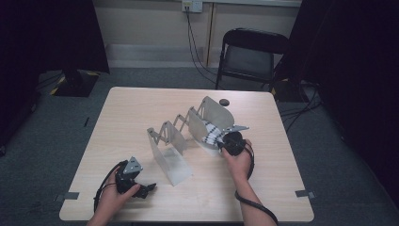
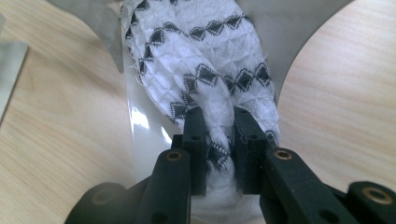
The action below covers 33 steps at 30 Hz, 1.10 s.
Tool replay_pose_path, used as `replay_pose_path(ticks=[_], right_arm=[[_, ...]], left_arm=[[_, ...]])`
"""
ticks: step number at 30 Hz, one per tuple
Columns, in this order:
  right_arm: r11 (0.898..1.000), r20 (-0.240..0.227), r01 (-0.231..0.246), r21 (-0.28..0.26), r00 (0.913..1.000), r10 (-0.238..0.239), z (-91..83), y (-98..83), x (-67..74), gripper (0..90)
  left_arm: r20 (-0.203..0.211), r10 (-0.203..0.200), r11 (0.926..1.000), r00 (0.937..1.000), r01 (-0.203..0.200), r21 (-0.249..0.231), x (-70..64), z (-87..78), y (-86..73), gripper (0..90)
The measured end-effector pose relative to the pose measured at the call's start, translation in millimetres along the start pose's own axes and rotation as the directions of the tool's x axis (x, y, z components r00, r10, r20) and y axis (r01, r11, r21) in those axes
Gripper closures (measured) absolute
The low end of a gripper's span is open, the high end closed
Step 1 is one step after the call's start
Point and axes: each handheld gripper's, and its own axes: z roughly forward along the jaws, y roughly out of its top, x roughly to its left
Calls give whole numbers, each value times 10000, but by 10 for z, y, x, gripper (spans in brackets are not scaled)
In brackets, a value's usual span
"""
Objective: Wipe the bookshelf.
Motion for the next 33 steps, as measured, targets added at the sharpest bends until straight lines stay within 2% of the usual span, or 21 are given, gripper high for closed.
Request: replay_pose_path(ticks=[9, 14, 22, 33], right_arm=[[9998, -43, -102, 142, 9999, 103, 49, -64, -4, 769], [9998, -19, -212, 50, 9998, 213, 7, -34, -10, 770], [9971, 96, -221, -725, 9997, 229, -277, 176, -58, 770], [9847, 162, -39, -1745, 9998, 68, -656, 529, -48, 770]], left_arm=[[3, -1, 10000, 10000, 1, 0, 0, 0, 0, 0], [2, 0, 10000, 10000, 0, 3, 0, 0, 0, 0], [1, 0, 10000, 10000, 0, 1, 0, 0, 0, 0], [0, 1, 10000, 10000, -1, 1, 0, 0, 0, 0]])
